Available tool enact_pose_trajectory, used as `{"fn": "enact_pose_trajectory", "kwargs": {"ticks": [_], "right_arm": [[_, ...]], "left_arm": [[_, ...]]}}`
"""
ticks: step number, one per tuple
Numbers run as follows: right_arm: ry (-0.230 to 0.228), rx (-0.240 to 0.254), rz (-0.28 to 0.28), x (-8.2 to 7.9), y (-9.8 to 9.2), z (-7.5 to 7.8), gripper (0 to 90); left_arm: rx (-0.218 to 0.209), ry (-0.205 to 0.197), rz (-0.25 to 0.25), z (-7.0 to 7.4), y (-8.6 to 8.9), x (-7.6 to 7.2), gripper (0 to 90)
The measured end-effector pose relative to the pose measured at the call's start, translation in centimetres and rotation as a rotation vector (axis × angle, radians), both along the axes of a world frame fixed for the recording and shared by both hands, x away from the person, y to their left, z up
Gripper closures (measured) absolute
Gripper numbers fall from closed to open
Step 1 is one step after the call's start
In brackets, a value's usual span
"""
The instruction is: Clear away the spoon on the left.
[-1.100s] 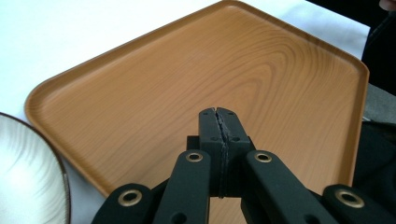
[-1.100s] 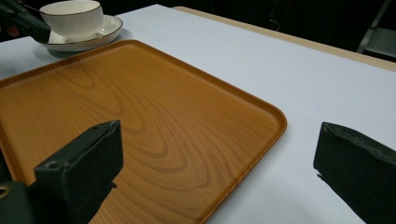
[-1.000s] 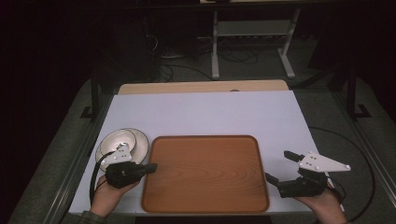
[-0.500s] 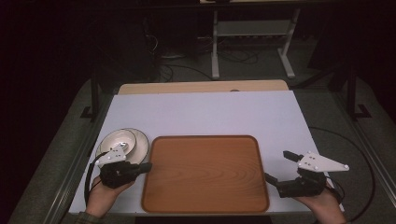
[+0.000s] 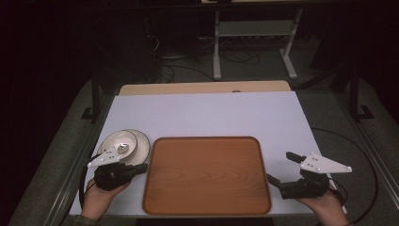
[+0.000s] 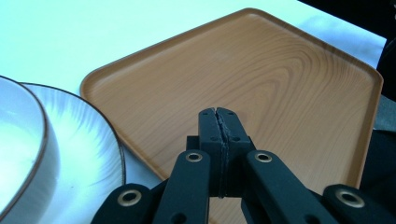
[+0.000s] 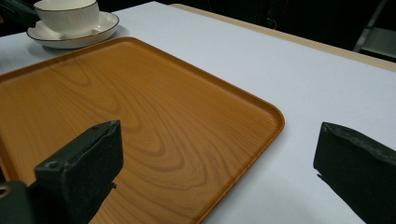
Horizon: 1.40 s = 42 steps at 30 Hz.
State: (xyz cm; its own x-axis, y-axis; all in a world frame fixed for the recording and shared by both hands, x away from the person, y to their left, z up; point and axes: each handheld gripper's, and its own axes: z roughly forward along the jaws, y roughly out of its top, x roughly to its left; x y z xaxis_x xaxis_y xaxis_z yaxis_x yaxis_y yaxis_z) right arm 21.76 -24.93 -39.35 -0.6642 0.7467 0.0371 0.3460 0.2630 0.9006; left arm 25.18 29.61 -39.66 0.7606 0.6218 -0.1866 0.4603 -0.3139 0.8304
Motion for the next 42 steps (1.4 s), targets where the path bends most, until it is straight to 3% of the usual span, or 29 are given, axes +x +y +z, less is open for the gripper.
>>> {"fn": "enact_pose_trajectory", "kwargs": {"ticks": [27,42], "right_arm": [[0.001,-0.002,0.002,0.0,0.1,-0.1,0.9],[-0.002,0.0,-0.002,0.0,0.0,0.0,0.8]], "left_arm": [[0.002,-0.003,0.031,0.4,1.4,0.2,89.6],[0.006,-0.008,0.078,0.6,2.8,0.2,89.7]]}}
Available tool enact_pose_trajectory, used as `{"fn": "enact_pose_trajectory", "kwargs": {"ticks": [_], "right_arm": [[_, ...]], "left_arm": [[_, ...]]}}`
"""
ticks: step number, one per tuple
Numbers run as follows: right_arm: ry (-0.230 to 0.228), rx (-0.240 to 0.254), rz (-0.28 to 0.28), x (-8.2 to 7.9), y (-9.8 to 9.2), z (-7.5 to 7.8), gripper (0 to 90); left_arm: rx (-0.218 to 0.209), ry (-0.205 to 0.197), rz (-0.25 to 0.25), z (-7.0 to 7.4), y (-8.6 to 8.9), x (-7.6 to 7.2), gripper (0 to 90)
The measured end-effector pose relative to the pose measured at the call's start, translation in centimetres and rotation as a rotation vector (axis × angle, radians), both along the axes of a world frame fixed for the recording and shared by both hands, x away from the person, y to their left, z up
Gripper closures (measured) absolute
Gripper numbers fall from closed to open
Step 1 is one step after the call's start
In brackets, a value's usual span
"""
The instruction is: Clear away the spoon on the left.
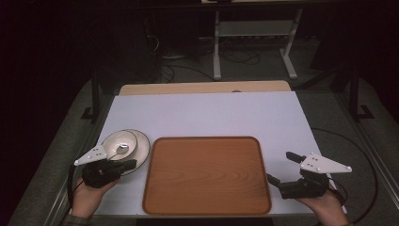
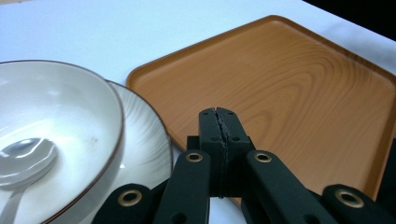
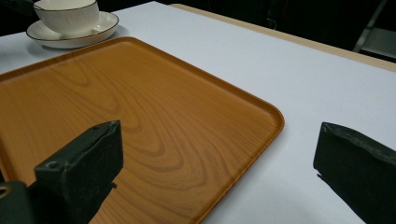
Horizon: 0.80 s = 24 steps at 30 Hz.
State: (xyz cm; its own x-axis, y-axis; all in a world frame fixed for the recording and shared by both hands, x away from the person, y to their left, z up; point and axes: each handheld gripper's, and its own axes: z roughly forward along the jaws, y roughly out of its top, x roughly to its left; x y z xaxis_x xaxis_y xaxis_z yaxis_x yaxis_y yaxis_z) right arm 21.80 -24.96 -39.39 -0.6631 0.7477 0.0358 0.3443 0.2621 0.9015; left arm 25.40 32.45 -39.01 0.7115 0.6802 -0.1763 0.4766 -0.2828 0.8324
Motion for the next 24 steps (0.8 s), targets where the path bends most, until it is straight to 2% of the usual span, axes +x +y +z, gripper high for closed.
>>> {"fn": "enact_pose_trajectory", "kwargs": {"ticks": [24], "right_arm": [[-0.001,-0.004,-0.005,0.0,-0.1,0.0,0.9]], "left_arm": [[0.024,0.004,0.1,-0.1,3.4,-0.2,89.7]]}}
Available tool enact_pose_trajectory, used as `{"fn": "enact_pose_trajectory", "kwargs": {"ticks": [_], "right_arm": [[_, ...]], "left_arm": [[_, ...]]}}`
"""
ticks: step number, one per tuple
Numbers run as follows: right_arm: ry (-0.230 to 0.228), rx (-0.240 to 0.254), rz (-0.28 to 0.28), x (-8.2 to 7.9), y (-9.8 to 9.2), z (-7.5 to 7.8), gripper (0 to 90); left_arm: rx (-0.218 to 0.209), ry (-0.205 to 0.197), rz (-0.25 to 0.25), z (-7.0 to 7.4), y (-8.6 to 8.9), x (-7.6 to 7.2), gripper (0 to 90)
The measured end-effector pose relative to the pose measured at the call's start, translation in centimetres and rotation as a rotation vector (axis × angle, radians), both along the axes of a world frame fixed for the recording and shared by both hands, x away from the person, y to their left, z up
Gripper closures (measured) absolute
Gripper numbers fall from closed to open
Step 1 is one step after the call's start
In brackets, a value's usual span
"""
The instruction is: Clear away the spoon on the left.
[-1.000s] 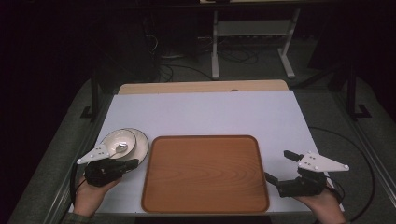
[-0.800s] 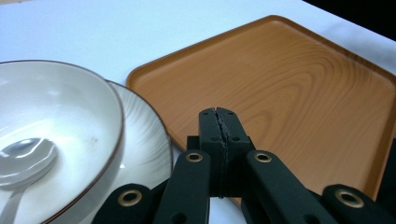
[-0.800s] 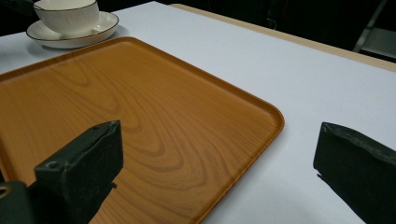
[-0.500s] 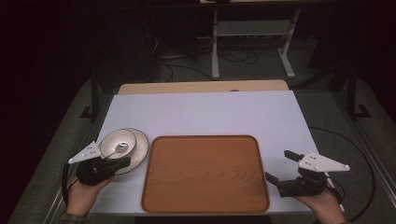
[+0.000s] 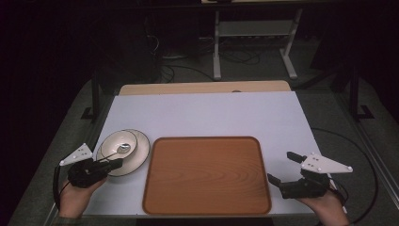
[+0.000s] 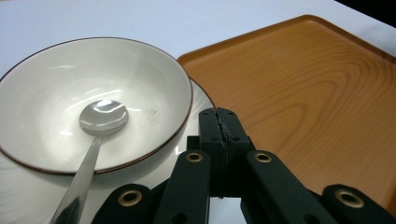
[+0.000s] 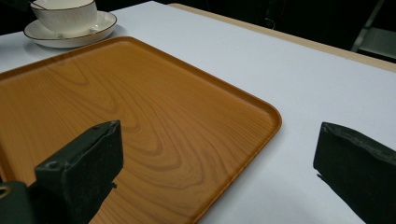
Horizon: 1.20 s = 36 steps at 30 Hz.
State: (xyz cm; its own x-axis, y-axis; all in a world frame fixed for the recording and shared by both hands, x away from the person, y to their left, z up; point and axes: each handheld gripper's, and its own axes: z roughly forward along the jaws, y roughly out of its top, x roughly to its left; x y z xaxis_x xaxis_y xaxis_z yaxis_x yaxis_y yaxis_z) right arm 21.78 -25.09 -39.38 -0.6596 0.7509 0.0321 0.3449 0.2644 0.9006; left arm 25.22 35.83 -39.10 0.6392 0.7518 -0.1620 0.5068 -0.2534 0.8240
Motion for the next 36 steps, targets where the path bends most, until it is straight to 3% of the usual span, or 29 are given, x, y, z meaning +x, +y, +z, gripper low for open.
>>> {"fn": "enact_pose_trajectory", "kwargs": {"ticks": [24,36], "right_arm": [[0.003,-0.008,0.001,0.1,0.2,-0.1,0.9],[0.003,-0.005,0.0,0.1,0.1,-0.1,0.9]], "left_arm": [[0.03,-0.014,0.107,0.1,2.7,0.2,89.7],[0.02,-0.018,0.156,0.1,3.9,0.1,89.7]]}}
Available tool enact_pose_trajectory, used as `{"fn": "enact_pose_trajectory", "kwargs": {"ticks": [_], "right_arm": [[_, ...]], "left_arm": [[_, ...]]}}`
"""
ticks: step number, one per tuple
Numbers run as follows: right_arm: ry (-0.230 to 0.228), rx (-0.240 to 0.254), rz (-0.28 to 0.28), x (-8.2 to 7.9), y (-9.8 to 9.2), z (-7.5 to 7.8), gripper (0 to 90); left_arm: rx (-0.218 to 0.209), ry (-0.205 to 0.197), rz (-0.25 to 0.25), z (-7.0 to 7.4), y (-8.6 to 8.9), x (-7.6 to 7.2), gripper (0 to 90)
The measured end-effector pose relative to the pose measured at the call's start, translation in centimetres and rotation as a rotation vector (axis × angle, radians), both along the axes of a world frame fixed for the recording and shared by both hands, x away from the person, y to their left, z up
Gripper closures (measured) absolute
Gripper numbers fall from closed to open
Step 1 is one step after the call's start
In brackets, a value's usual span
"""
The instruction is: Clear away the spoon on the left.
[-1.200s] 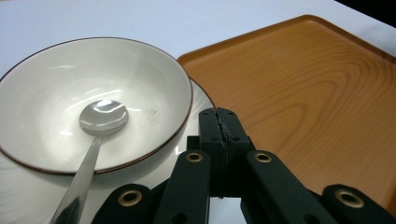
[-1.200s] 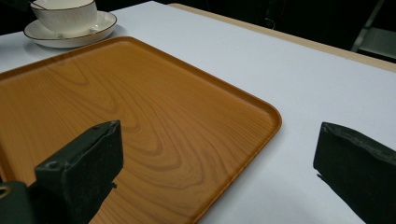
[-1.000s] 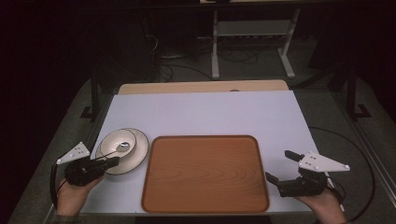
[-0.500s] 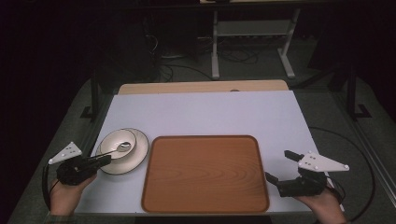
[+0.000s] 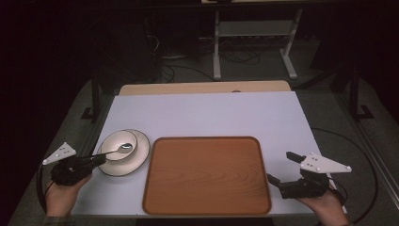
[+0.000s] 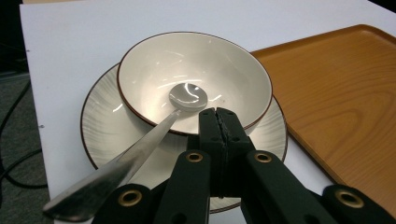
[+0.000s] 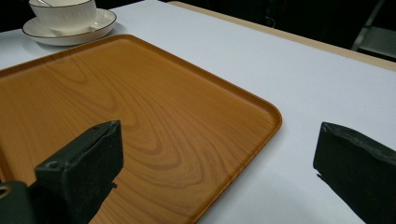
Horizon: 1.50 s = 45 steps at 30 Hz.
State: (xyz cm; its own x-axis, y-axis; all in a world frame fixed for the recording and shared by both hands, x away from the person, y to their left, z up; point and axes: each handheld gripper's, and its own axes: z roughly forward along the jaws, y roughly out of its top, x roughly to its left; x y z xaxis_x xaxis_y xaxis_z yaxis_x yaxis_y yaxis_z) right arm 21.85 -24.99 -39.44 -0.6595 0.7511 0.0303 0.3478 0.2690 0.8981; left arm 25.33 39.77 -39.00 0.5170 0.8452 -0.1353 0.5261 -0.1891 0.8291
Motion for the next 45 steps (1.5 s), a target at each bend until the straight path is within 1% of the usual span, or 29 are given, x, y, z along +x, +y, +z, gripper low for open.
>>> {"fn": "enact_pose_trajectory", "kwargs": {"ticks": [7,13,19,22,27,35,41,45], "right_arm": [[0.0,0.0,0.001,0.0,0.0,0.0,0.9],[0.002,0.0,0.003,0.0,0.1,0.0,0.9],[0.002,0.0,0.004,0.0,0.1,0.0,0.9],[0.002,0.0,0.004,0.1,0.1,0.0,0.9],[0.003,0.002,0.004,0.1,0.1,-0.1,0.9],[0.003,0.001,0.002,0.1,0.1,-0.1,0.9],[0.002,0.002,-0.001,0.1,0.1,-0.1,0.9],[0.002,0.001,-0.001,0.1,0.0,0.0,0.9]], "left_arm": [[0.008,-0.01,0.022,0.1,0.6,0.2,89.7],[0.005,-0.02,0.046,0.2,1.3,0.5,89.7],[0.009,-0.029,0.071,0.2,1.8,1.0,89.7],[0.013,-0.03,0.076,0.2,1.9,1.3,89.7],[0.022,-0.035,0.09,0.2,1.8,1.8,89.7],[0.019,-0.044,0.123,0.2,2.1,3.0,89.7],[0.022,-0.048,0.134,0.2,2.2,3.9,89.7],[0.035,-0.046,0.135,0.2,2.2,4.5,89.7]]}}
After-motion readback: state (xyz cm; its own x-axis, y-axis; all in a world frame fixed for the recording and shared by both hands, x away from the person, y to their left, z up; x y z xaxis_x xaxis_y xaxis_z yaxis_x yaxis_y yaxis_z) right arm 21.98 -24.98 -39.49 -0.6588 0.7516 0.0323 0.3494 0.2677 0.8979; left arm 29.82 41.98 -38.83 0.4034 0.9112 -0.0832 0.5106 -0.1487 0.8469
